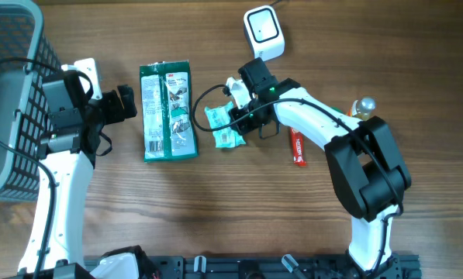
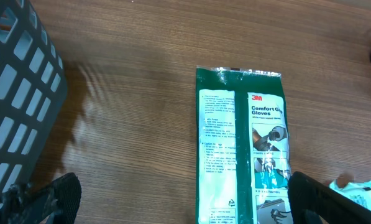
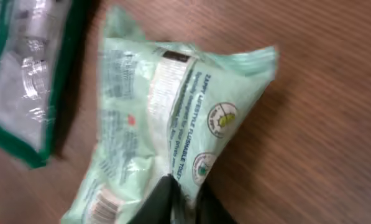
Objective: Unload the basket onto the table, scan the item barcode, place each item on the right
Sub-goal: 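Grasp the wipes pack and drag it right off the gloves pack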
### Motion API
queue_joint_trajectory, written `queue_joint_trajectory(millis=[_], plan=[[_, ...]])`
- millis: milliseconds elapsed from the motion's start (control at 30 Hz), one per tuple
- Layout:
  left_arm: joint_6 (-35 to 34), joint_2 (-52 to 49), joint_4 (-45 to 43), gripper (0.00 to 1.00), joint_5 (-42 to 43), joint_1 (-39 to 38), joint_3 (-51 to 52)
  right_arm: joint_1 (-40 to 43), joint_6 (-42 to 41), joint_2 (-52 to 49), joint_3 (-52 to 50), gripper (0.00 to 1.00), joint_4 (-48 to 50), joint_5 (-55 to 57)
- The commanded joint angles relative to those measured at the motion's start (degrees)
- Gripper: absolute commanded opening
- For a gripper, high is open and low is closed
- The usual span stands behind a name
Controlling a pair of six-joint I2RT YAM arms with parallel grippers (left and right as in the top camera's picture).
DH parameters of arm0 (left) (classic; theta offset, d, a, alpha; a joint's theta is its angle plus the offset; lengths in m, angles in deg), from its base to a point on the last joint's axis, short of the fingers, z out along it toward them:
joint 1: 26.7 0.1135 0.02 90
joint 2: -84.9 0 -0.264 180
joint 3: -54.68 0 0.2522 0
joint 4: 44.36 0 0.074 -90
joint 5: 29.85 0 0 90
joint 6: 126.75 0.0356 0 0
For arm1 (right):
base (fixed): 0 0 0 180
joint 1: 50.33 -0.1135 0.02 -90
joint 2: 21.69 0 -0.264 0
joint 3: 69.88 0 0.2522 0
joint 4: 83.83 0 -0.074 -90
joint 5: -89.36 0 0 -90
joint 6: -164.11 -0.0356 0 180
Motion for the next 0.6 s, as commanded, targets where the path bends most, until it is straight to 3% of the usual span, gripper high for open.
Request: queue_joint_trajectory(millis=[0,67,133,200,233,267,367,567], plan=[[0.44,-0.17,-0.15,1.00,0.24,0.26,-0.44,0.22,0.74,1.16,0.70,0.40,0.17,4.28],[0.44,-0.17,-0.13,1.00,0.24,0.26,-0.44,0.68,-2.25,3.41,2.45,0.53,0.13,4.85],[0.44,-0.17,-0.13,1.00,0.24,0.26,-0.44,0.74,-4.31,6.99,4.92,0.52,-0.92,4.52],[0.44,-0.17,-0.13,1.00,0.24,0.26,-0.44,0.72,-8.00,10.01,5.22,0.39,-1.11,0.74],[0.44,-0.17,-0.13,1.00,0.24,0.26,-0.44,0.72,-8.15,10.36,5.20,0.17,-1.44,-3.45],[0.44,-0.17,-0.13,1.00,0.24,0.26,-0.44,0.72,-8.35,10.23,4.85,0.08,-1.49,-8.76],[0.44,-0.17,-0.13,1.00,0.24,0.26,-0.44,0.72,-13.33,8.81,2.49,0.04,-1.27,-15.30],[0.44,-0.17,-0.13,1.00,0.24,0.26,-0.44,0.61,-13.31,5.18,-5.40,0.04,7.91,-20.50]])
